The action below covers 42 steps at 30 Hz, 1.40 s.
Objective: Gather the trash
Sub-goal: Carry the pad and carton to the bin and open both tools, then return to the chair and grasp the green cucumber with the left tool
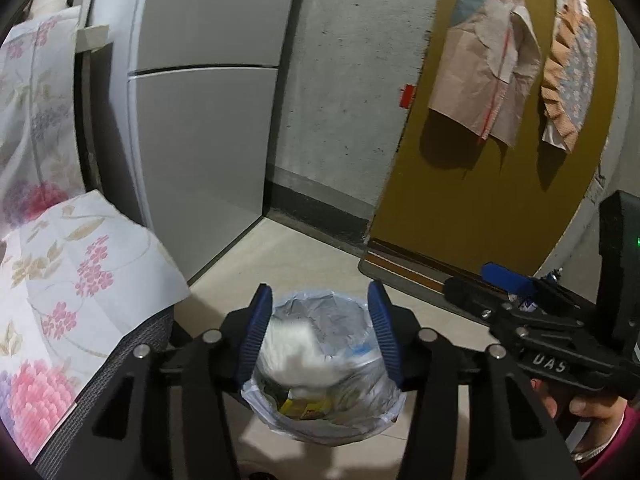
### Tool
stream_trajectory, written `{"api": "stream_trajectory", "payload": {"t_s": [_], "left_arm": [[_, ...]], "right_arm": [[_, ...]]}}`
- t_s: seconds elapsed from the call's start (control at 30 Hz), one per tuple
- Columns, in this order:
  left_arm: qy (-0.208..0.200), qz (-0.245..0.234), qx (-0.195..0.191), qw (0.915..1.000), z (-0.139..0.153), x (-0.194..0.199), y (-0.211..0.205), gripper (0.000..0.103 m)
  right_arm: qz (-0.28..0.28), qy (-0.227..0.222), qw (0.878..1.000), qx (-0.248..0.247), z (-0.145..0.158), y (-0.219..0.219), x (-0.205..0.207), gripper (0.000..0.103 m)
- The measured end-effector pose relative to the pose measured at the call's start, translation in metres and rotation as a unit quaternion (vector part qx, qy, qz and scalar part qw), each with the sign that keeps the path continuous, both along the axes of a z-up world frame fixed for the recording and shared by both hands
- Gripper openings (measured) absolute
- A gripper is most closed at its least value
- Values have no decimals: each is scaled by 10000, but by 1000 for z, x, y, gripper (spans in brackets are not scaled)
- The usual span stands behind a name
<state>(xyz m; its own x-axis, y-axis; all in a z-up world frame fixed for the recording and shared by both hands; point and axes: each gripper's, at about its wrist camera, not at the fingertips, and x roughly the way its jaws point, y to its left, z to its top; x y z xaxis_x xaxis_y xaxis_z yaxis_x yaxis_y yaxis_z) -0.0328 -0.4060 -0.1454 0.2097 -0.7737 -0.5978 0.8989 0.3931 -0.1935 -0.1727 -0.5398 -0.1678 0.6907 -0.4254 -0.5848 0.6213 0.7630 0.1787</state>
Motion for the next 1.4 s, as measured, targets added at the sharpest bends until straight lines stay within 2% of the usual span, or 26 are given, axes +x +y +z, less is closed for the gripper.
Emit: {"api": "stream_trajectory", "payload": {"t_s": [0.2, 0.37, 0.57, 0.77, 1.07, 1.23, 1.4], "left_arm": [[17, 226, -61, 9997, 7, 11, 17, 48], [-122, 563, -118, 9983, 18, 18, 46, 48], [-321, 1233, -3, 9919, 26, 33, 97, 48], [-332, 1928, 132, 9806, 33, 50, 159, 48], [-329, 3107, 152, 9498, 35, 77, 259, 52], [-241, 3845, 163, 9227, 34, 100, 315, 54], [-105, 4310, 154, 9022, 34, 120, 359, 54]], "right_arm": [[109, -150, 9997, -177, 16, 11, 4, 77], [289, -281, 9982, -439, 35, 31, 15, 77], [740, -376, 9953, -509, 46, 64, 45, 77], [1543, -323, 9864, -459, 51, 112, 86, 76], [2688, -205, 9612, -589, 61, 190, 150, 76], [3122, -213, 9480, -585, 63, 225, 186, 75], [3461, -120, 9361, -622, 61, 256, 217, 75]]}}
